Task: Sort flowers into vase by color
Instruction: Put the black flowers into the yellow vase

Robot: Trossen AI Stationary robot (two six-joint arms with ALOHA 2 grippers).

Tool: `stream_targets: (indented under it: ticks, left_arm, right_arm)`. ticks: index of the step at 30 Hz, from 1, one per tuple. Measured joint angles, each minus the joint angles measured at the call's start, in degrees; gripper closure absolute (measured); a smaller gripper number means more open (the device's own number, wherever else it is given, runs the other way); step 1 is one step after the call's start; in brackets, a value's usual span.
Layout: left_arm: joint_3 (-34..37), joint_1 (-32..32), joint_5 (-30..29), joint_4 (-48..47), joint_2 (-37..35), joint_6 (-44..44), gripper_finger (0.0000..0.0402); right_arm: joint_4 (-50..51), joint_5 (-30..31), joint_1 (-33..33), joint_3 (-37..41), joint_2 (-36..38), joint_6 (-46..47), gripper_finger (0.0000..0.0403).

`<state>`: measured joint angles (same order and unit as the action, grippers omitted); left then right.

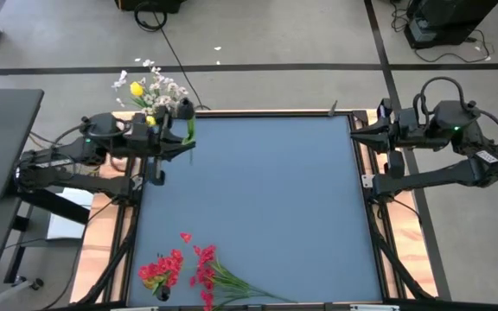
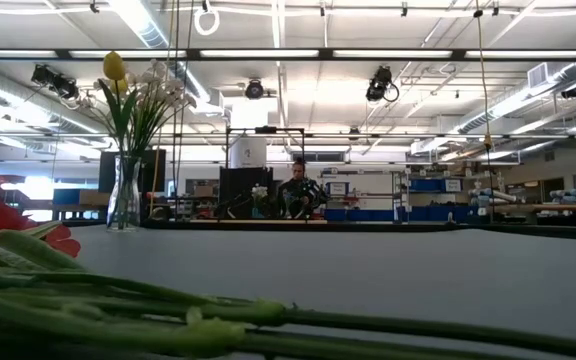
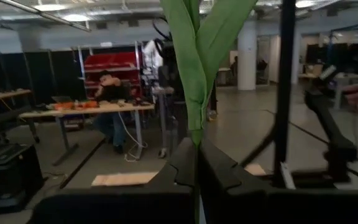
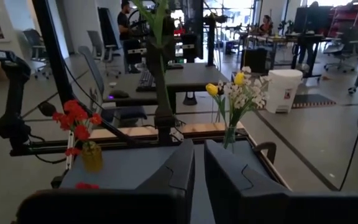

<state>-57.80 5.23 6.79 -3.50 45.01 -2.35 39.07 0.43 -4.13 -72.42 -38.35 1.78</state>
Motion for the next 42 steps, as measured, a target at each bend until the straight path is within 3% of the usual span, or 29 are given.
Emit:
stream_targets:
  ticks: [5,9,12,18,25,32,38,42]
  left_arm:
    - [0.15,0.0,2.76,-12.42,-7.02,-1.41,0.0395]
    - [3.05,0.0,8.74,-16.54,-13.21,-3.91,0.0395]
    - [6.06,0.0,16.64,-17.03,-17.93,-4.35,0.0395]
    - [11.22,-0.02,38.95,-21.21,-25.61,0.45,0.0395]
    - [12.86,-0.02,51.49,-21.59,-31.15,-1.95,0.0395]
    - [20.02,-0.02,51.89,-18.47,-34.24,-0.51,0.0399]
    - [27.67,-0.93,49.43,1.32,-30.02,10.59,0.04]
    - [27.74,-3.73,47.52,8.27,-23.56,11.19,0.04]
  right_arm:
    - [0.0,0.0,-0.01,0.0,0.0,0.0,0.0358]
    - [-0.01,-0.02,-0.01,0.0,0.04,0.0,0.0356]
    - [0.0,-0.02,0.0,0.0,0.0,0.0,0.0355]
    - [0.0,-0.02,0.01,0.0,0.0,0.0,0.0355]
    - [0.0,-0.04,-0.01,0.0,0.0,0.0,0.0355]
    - [0.0,-0.04,0.0,0.0,0.0,0.0,0.0355]
    - [0.0,-0.04,-0.01,0.0,0.0,0.0,0.0355]
    - [0.0,-0.04,0.01,0.0,0.0,-0.01,0.0355]
